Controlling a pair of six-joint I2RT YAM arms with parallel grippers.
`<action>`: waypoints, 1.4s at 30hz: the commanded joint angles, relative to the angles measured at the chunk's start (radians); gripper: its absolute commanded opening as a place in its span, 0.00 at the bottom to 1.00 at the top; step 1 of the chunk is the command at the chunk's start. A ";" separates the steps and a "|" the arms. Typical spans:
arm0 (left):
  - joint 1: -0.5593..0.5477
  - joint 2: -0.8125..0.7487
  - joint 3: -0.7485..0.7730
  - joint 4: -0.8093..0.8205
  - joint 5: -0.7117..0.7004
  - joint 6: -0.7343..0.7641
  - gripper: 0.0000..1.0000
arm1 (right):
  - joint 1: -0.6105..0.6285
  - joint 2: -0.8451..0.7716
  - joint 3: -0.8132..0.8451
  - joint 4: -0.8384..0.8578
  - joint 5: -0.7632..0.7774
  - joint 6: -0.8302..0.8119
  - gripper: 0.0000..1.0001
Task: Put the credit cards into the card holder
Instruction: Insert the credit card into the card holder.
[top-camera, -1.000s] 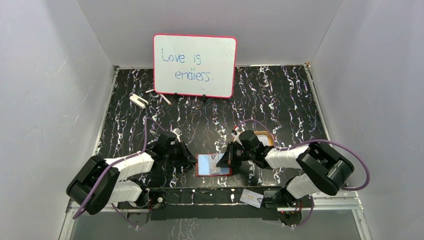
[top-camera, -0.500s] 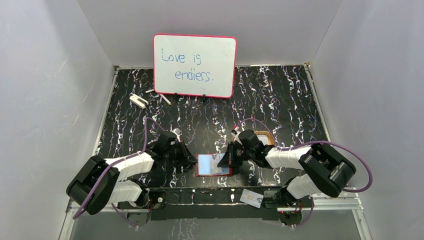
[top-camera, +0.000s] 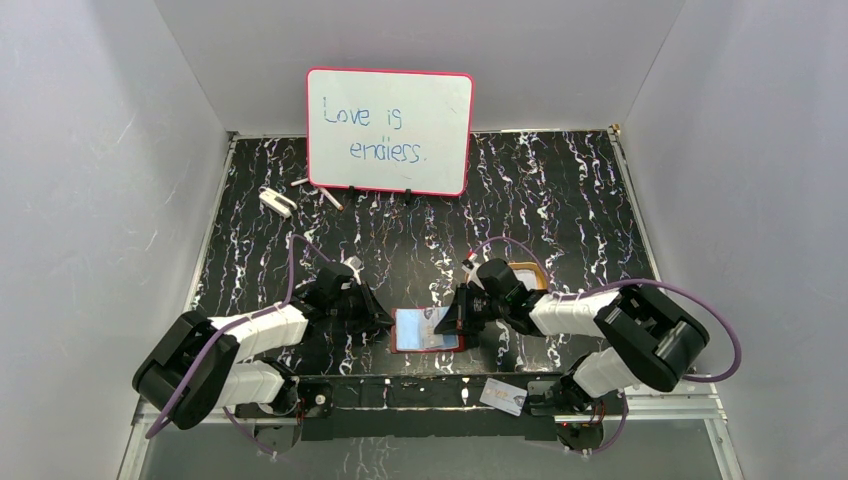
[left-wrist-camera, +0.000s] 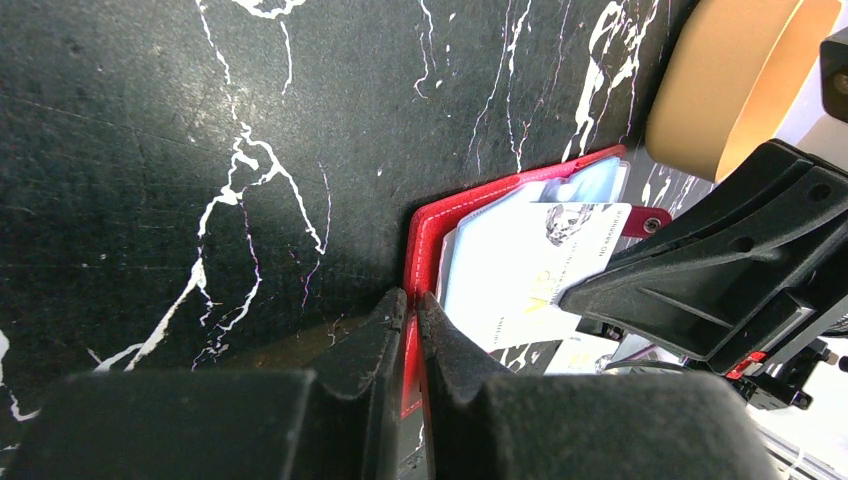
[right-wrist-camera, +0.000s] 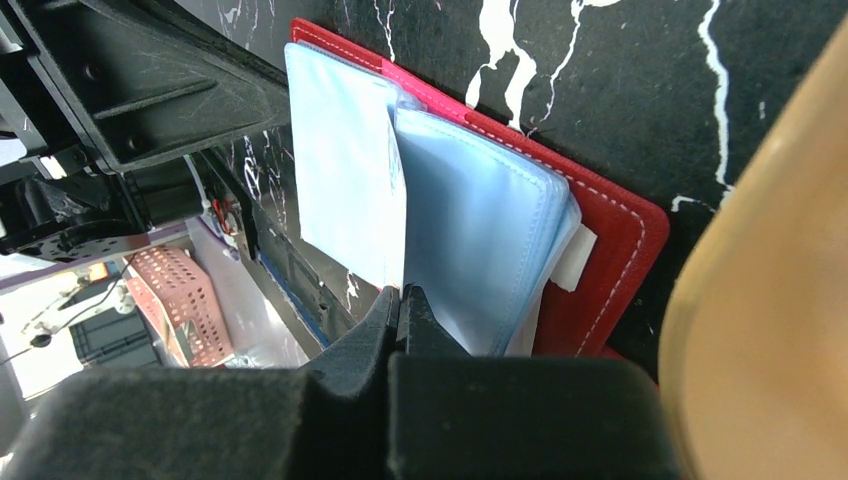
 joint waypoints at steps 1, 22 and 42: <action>-0.009 -0.002 -0.001 -0.036 -0.001 0.010 0.08 | 0.005 0.056 -0.010 0.078 -0.033 0.027 0.00; -0.009 0.004 0.000 -0.036 0.000 0.011 0.08 | 0.025 0.158 0.001 0.175 -0.080 0.075 0.00; -0.009 -0.025 -0.007 -0.049 -0.023 0.002 0.07 | 0.031 -0.006 0.056 -0.072 -0.018 0.022 0.35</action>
